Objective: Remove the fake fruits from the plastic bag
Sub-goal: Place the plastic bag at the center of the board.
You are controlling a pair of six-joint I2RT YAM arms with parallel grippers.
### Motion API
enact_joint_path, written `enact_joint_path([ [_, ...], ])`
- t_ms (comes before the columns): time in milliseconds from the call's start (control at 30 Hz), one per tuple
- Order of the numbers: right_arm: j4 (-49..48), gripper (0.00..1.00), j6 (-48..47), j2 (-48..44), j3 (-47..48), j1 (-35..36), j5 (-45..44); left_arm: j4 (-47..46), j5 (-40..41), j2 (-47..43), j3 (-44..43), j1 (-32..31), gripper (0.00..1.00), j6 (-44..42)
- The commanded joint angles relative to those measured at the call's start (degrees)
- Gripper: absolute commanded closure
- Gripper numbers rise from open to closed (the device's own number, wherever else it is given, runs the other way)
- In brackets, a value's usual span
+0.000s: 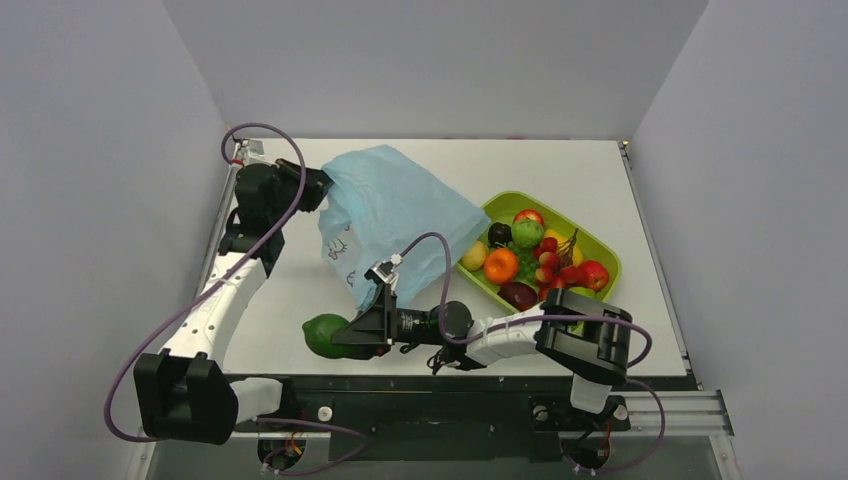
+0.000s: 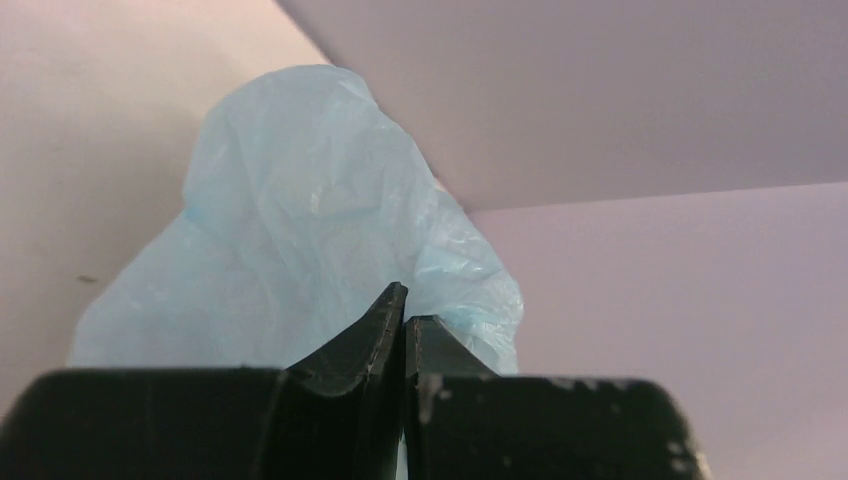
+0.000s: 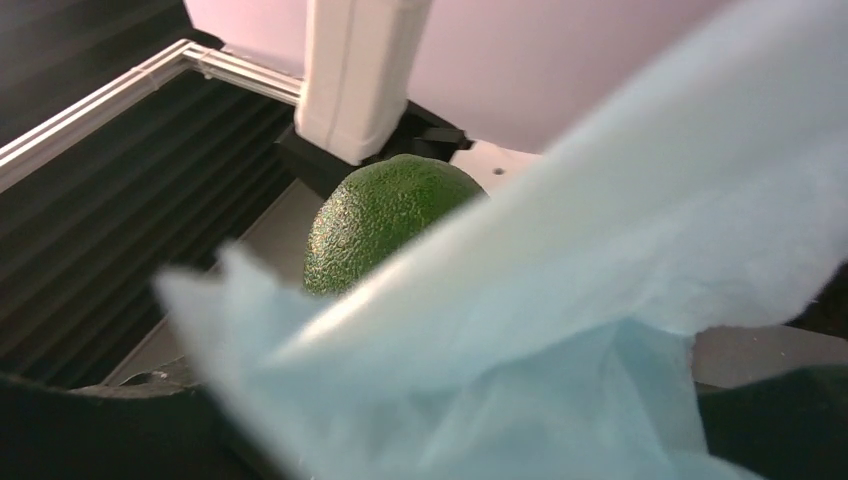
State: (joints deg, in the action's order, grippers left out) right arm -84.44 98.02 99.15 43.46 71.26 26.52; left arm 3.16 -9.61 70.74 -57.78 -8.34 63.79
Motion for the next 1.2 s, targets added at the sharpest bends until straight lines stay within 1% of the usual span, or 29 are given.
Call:
enact_joint_path([
  [0,-8.1,1.00,-0.7,4.7,2.5,0.7,0.6,-20.3,-8.3,-0.7,3.5,1.8,1.00,11.7],
  [33,-7.9,1.00,-0.8,5.6,2.3,0.7,0.5,-19.5,-7.4,-1.3,3.4,2.0,1.00,10.7],
  [133,-4.8,1.00,-1.8,6.4,1.4,0.7,1.5,-13.6,-1.6,-3.3,2.4,3.1,1.00,1.4],
  [200,-3.4,1.00,-2.2,6.5,-0.3,0.6,1.5,-12.4,1.7,-4.6,2.8,5.0,1.00,-2.0],
  [267,-1.2,1.00,-2.8,7.2,-1.1,0.8,3.1,-13.3,2.6,-4.6,2.9,7.3,1.00,-2.4],
  [300,0.9,1.00,-3.5,8.1,-0.2,1.6,4.4,-14.8,0.3,-3.5,3.1,9.8,1.00,-0.8],
  [333,5.4,1.00,-5.6,8.6,0.5,2.1,6.6,-19.2,-1.8,-2.9,3.4,11.8,1.00,0.9],
  [367,6.5,1.00,-6.2,9.6,1.8,3.1,7.1,-22.4,-6.5,-1.4,4.6,12.5,1.00,5.3],
  [400,5.8,1.00,-5.6,10.3,2.5,3.5,8.5,-29.6,-8.9,-0.6,5.5,13.4,1.00,7.5],
  [433,4.8,1.00,-4.9,11.7,4.2,3.8,9.6,-32.7,-12.4,0.8,7.0,13.5,1.00,10.6],
  [467,3.9,1.00,-4.1,12.2,5.1,3.9,10.9,-35.5,-13.5,1.1,7.7,13.5,1.00,11.0],
  [500,5.1,1.00,-5.0,12.0,5.1,3.7,11.0,-35.0,-14.0,1.1,8.3,13.6,1.00,8.4],
  [533,6.4,1.00,-6.1,10.6,4.3,3.5,10.8,-29.5,-11.9,0.0,8.3,13.9,1.00,6.3],
  [567,10.2,1.00,-9.7,9.2,3.7,3.2,10.5,-25.6,-9.0,-0.9,8.2,14.1,1.00,1.0],
  [600,13.3,1.00,-12.0,6.1,2.1,3.0,9.4,-19.0,-6.7,-2.4,8.0,14.2,1.00,-1.9],
  [633,20.3,1.00,-17.1,4.0,1.1,2.4,8.5,-15.7,-2.0,-3.0,7.4,14.2,1.00,-6.8],
  [667,23.7,1.00,-19.5,0.0,-0.5,2.0,6.7,-9.3,1.9,-3.5,7.0,14.2,1.00,-8.7],
  [700,30.3,1.00,-24.1,-1.8,-1.3,0.7,5.9,-6.3,3.3,-3.5,5.7,14.2,1.00,-11.7],
  [733,33.4,1.00,-26.2,-5.5,-2.9,0.0,4.3,-0.5,5.3,-3.0,5.1,14.2,1.00,-13.1],
  [767,39.5,1.00,-30.1,-7.3,-3.6,-1.9,2.4,1.7,6.2,-2.9,4.0,14.2,1.00,-15.7],
  [800,42.5,1.00,-32.1,-10.8,-4.6,-3.1,1.6,5.2,7.1,-2.4,3.6,14.2,1.00,-16.9],
  [833,49.7,1.00,-35.5,-12.4,-5.0,-5.5,0.1,6.7,7.5,-2.2,3.0,14.3,1.00,-18.8],
  [933,60.7,1.00,-42.1,-20.9,-6.8,-13.3,-4.3,14.9,7.8,-1.6,1.7,14.4,0.98,-21.9],
  [967,66.6,1.00,-45.6,-22.7,-6.8,-15.0,-6.6,15.9,7.6,-1.7,1.7,14.4,0.93,-22.8],
  [1000,69.2,1.00,-47.2,-26.4,-6.9,-18.2,-7.7,17.1,6.9,-2.3,1.9,14.5,0.90,-23.1],
  [1033,73.8,1.00,-49.9,-28.0,-6.9,-19.9,-9.5,17.9,6.7,-2.8,2.5,14.5,0.81,-23.6],
  [1100,79.6,1.00,-53.4,-32.6,-6.8,-24.7,-11.7,20.2,6.8,-4.4,3.3,14.7,0.69,-23.8],
  [1133,81.6,1.00,-54.4,-35.4,-6.6,-27.7,-12.6,21.2,7.1,-5.7,3.6,14.8,0.66,-23.7],
  [1167,86.1,1.00,-56.6,-36.7,-5.9,-29.1,-15.0,23.5,7.3,-6.4,3.5,15.1,0.64,-23.3],
])
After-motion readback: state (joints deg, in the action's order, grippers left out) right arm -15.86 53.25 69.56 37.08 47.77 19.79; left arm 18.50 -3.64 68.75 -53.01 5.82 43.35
